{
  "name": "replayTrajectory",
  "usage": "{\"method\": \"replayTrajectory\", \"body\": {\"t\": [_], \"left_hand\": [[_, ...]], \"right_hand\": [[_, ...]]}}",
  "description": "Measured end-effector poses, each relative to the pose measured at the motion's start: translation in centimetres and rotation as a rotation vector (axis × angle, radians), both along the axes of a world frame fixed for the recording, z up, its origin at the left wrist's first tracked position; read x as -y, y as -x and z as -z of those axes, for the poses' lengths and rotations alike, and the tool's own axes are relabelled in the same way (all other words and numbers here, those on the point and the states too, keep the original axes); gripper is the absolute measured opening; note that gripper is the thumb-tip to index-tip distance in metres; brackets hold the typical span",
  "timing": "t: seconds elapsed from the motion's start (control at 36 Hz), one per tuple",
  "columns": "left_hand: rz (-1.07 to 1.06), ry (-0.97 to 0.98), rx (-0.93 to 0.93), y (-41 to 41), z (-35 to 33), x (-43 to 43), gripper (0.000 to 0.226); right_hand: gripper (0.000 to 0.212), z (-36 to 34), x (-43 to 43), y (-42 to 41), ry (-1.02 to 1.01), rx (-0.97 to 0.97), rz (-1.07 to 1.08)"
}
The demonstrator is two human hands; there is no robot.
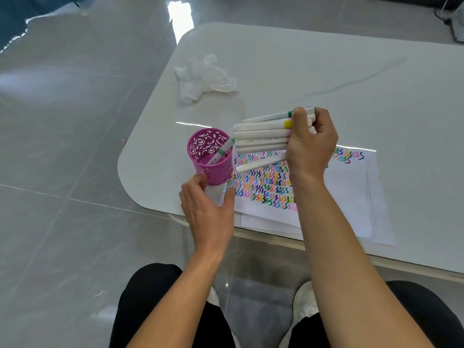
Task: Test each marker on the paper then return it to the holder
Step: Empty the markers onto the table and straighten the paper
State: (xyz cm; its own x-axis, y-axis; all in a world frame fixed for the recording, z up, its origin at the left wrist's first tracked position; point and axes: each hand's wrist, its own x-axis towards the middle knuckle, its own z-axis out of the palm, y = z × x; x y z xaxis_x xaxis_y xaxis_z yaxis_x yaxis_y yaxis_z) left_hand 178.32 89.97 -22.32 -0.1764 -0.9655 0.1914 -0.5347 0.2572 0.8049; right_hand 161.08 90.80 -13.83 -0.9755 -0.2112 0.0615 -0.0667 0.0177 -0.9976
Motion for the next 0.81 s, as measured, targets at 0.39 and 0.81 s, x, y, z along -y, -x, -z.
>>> {"method": "replayTrajectory", "body": {"t": [0.39, 0.81], "left_hand": [[0.296, 0.183, 0.276, 0.6, 1.8, -2.0, 0.027], [0.385, 0.278, 0.302, 1.7, 2.6, -3.4, 0.028]], "right_hand": [[0.022, 0.6, -0.6, 0.5, -0.017, -0.026, 0.001], [0.020, 2.5, -1.2, 1.0, -0.074, -0.041, 0.016]]}}
